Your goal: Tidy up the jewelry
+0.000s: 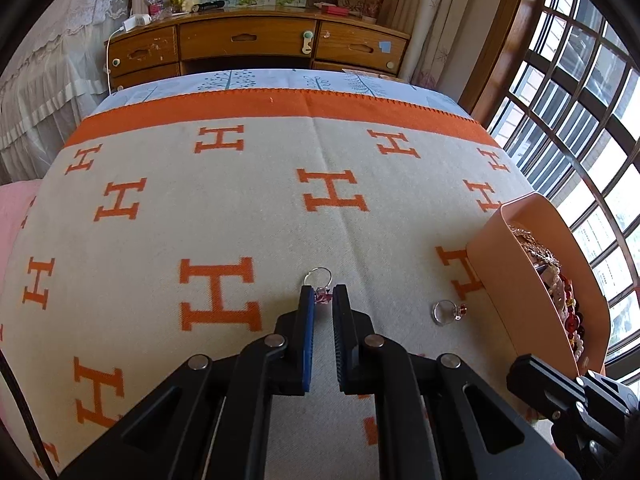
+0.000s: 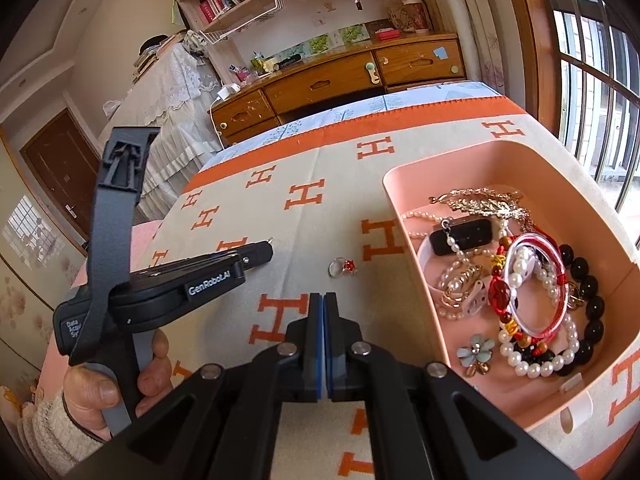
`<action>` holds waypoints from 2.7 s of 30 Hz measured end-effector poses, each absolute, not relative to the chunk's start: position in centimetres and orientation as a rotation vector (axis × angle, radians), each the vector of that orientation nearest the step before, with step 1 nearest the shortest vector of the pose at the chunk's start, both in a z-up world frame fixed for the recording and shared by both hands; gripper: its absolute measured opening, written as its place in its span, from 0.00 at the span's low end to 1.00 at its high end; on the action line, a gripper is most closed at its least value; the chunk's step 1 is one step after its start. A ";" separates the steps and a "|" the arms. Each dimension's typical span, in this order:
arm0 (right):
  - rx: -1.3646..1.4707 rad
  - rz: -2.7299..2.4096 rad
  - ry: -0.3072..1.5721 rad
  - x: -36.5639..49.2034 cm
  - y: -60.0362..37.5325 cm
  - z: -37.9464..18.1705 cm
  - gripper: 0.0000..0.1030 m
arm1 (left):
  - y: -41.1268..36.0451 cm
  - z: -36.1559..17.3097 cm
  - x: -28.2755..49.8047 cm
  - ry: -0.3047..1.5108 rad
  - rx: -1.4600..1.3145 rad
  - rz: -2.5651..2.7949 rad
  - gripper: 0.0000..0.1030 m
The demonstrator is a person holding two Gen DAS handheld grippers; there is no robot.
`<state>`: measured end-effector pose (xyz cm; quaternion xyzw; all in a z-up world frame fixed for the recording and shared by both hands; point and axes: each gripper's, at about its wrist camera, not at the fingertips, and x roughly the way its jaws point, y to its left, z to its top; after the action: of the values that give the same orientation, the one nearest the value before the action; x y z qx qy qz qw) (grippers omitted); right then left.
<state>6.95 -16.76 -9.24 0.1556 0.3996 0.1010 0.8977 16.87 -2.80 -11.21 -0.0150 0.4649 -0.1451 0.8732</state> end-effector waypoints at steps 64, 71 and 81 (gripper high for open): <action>0.484 0.160 0.717 3.6 -26.2 -1.9 0.18 | -7.8 -0.9 7.7 0.838 -0.022 -0.630 0.07; 0.573 0.150 0.732 2.5 -31.4 -2.5 0.19 | -14.7 -1.4 8.8 0.934 -0.018 -0.737 0.07; 0.644 0.207 0.858 4.7 -32.4 -6.9 0.19 | -19.3 -5.2 7.5 1.034 0.069 -0.766 0.09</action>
<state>4.74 -32.39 -6.93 0.3061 0.4080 0.0985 0.8545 7.50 -19.25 -5.21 0.0324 0.4819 -0.3568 0.7996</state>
